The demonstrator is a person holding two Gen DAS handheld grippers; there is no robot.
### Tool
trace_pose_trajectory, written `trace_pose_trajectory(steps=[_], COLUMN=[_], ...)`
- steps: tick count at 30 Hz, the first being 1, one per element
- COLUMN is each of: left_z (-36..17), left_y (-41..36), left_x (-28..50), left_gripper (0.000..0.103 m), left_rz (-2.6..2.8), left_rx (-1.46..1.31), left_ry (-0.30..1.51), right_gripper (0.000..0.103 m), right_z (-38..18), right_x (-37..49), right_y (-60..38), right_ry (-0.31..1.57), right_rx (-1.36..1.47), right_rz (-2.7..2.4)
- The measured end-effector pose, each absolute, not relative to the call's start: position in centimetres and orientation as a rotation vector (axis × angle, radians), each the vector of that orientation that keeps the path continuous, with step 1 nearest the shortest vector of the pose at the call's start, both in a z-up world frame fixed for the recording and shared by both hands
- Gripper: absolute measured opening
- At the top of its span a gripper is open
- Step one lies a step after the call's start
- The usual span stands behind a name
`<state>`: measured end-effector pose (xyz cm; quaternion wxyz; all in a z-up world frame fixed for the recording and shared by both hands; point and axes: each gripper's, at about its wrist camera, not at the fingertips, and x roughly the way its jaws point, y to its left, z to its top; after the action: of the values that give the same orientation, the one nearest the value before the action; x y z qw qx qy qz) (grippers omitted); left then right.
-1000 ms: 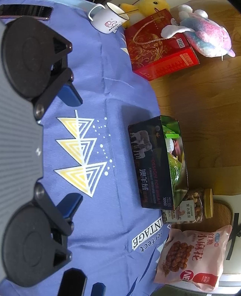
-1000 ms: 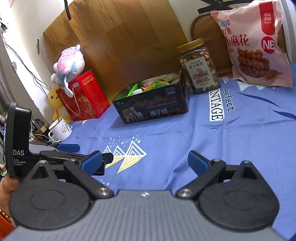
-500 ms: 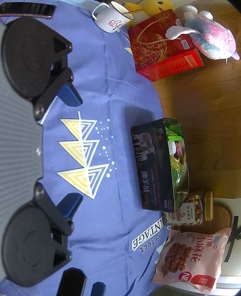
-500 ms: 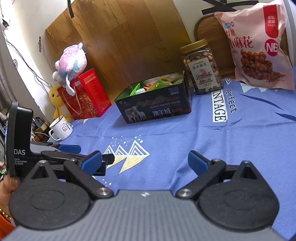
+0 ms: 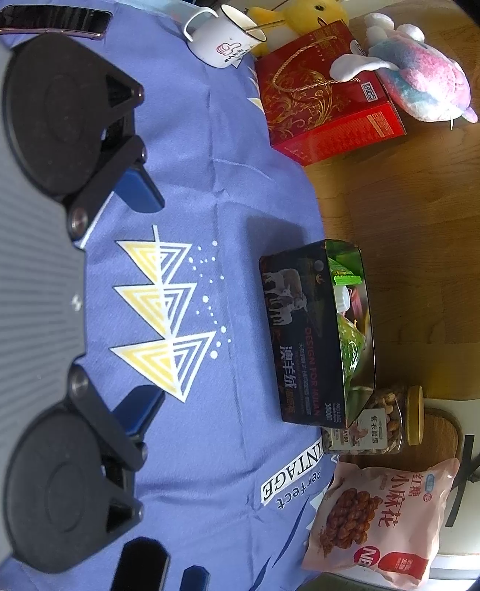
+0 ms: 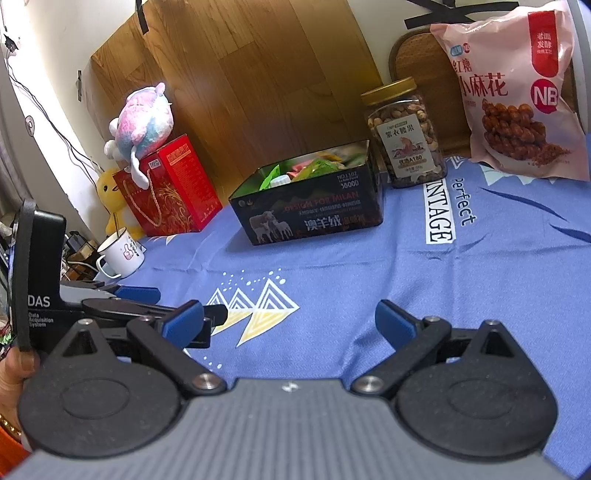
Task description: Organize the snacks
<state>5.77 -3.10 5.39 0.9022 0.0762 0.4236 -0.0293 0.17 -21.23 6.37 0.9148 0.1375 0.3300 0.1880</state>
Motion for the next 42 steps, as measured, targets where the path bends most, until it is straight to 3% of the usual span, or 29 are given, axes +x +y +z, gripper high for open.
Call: trace_pose_trajectory(steps=[42], left_z=[5.51], left_y=[-3.05], left_x=[5.99], left_gripper=[0.103], left_rz=[-0.078], left_rx=[0.133], left_ry=[0.89], right_gripper=[0.101], right_z=[6.58], right_x=[0.34], right_y=[-20.96], right_ry=[0.678], right_rx=[0.269], right_rz=[0.392])
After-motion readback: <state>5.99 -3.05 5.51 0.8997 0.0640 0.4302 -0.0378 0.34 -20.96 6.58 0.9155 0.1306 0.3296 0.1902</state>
